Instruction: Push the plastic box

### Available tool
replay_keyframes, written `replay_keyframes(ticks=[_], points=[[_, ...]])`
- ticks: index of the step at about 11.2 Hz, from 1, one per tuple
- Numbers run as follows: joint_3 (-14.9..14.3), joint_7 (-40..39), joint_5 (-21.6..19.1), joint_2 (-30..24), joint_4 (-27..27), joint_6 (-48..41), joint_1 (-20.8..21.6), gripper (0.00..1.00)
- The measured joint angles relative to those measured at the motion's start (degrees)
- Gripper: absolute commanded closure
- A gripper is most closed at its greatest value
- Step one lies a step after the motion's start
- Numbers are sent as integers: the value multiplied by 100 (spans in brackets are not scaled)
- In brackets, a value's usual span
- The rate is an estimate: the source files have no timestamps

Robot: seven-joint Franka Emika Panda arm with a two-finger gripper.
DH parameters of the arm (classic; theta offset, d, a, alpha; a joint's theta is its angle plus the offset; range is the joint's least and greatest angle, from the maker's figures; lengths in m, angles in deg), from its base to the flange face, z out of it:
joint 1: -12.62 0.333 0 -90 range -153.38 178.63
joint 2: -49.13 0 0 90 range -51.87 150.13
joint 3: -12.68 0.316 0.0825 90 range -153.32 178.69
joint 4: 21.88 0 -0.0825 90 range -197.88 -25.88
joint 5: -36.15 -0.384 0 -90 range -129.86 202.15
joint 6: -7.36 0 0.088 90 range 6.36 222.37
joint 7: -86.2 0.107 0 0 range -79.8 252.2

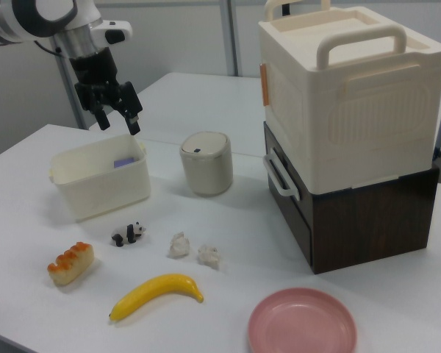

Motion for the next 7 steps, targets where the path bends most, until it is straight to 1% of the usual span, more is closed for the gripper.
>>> replay_keyframes(ticks=[1,3,4,7], points=[[-65,271,-182,2,0,0,0,0],[-245,383,-388,4,-7,4,6,0],[-297,338,-417,6,-26,57,7,0],[-307,316,-443,20,-89,135,14,0]])
